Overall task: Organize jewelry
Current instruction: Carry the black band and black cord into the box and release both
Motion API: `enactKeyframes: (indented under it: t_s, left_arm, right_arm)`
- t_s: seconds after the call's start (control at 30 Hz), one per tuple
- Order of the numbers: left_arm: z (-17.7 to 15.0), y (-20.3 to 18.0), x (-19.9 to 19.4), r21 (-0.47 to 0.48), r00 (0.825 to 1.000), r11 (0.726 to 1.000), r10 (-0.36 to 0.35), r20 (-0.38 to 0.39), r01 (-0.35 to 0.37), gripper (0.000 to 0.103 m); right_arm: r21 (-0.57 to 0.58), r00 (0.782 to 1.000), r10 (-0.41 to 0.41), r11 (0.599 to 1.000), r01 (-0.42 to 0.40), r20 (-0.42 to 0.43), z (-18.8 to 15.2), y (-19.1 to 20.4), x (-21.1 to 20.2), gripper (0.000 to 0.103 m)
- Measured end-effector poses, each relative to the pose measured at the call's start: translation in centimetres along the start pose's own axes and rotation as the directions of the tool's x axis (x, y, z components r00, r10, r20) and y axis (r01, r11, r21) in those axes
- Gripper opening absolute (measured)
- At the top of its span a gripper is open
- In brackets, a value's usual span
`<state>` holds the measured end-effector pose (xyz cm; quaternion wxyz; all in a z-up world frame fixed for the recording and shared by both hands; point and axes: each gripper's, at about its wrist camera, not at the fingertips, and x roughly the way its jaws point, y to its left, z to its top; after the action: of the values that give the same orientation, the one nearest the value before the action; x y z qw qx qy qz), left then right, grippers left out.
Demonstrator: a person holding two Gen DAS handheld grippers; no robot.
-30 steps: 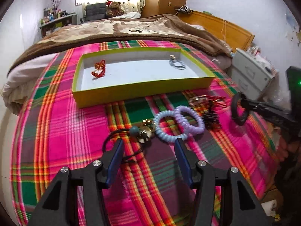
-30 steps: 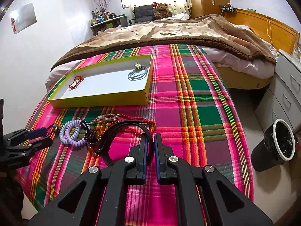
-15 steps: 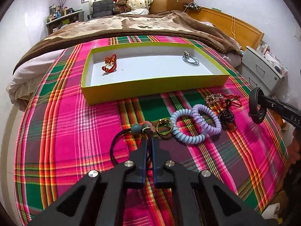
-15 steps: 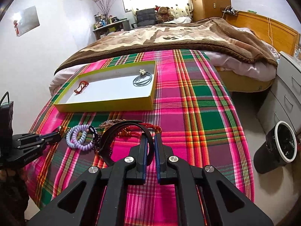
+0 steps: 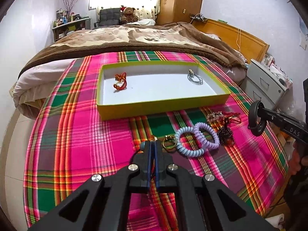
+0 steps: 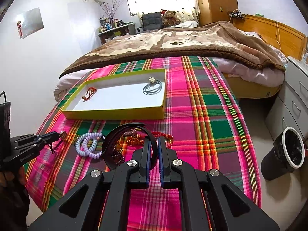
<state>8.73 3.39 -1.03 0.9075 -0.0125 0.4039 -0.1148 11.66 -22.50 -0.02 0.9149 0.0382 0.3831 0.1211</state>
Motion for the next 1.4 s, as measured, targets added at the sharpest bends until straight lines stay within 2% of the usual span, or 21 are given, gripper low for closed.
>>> enactKeyframes:
  t_s: [0.17,0.23,0.37,0.53,0.7,0.77,0.83,0.87,1.0,1.1,1.17,1.2,1.23,1.3,1.4]
  left_arm:
    - [-0.3,0.6,0.0,-0.022,1.000,1.000,-0.016,-0.012,0.015,0.003]
    - [-0.6,0.8,0.0,-0.020,1.000,1.000,0.000,-0.014,-0.001,0.003]
    - [0.1,1.7,-1.3,-0.064,0.999,0.998,-0.004,0.035,0.007,0.003]
    - [1.4,2.4,-2.7,-0.045,0.997,0.999,0.016,0.076,-0.012,0.003]
    - [1.0,2.1,-0.8,-0.022,1.000,0.999,-0.025,0.006,0.025,0.004]
    - [0.5,1.7,0.0,-0.023,0.998,0.998,-0.056,-0.014,0.055,0.012]
    - [0.3,1.5,1.1,-0.026,0.998,0.999,-0.049,-0.029,0.048,0.042]
    - [0.3,1.6,1.5,-0.031,0.998,0.999,-0.044,-0.040,0.043,0.043]
    - [0.6,1.6,2.8,-0.026,0.997,0.999,-0.043,-0.066,0.041,0.043]
    - [0.3,1.0,4.0,0.021,0.993,1.000,-0.003,-0.119,0.005,0.043]
    - [0.4,0.7,4.1,0.042,0.994,0.999,0.011,-0.112,-0.006,0.043]
    - [0.4,0.7,4.1,0.045,0.994,0.999,0.017,-0.112,-0.012,0.037]
    - [0.4,0.7,4.1,0.046,0.994,0.999,0.018,-0.111,-0.013,0.024]
    - [0.5,0.8,4.0,0.041,0.994,0.999,0.016,-0.111,-0.012,0.011]
    - [0.5,1.0,3.6,0.043,0.995,0.999,0.009,-0.104,-0.005,0.011]
  right_arm:
    - [0.003,1.000,0.005,1.000,-0.005,0.008,0.1,0.2,-0.3,0.007]
    - [0.005,1.000,0.005,1.000,-0.005,0.012,0.1,0.2,-0.4,0.007]
    - [0.008,1.000,0.005,1.000,-0.005,0.017,0.2,0.3,-0.5,0.007]
    - [0.009,0.999,0.011,1.000,-0.011,0.036,0.7,0.5,-1.0,0.007]
    - [0.015,0.999,0.014,1.000,-0.015,0.037,1.0,0.6,-0.8,0.007]
    - [0.013,0.999,0.013,1.000,-0.014,0.033,0.9,0.6,-0.6,0.007]
    - [0.016,1.000,0.013,1.000,-0.014,0.026,0.9,0.5,-0.5,0.007]
    - [0.019,1.000,0.015,1.000,-0.016,0.023,0.8,0.4,-0.5,0.007]
    - [0.013,1.000,0.014,1.000,-0.014,0.022,1.0,0.4,-0.4,0.007]
    - [0.016,1.000,0.016,1.000,-0.016,0.022,1.1,0.4,-0.3,0.007]
    - [0.018,1.000,0.019,1.000,-0.019,0.022,1.2,0.5,-0.3,0.007]
    - [0.017,1.000,0.020,1.000,-0.020,0.021,1.2,0.6,-0.2,0.007]
    - [0.015,1.000,0.021,1.000,-0.021,0.021,1.2,0.7,-0.2,0.007]
    - [0.012,0.999,0.025,1.000,-0.025,0.020,1.3,0.9,0.0,0.007]
    - [0.009,0.999,0.029,1.000,-0.029,0.019,1.5,1.1,0.1,0.007]
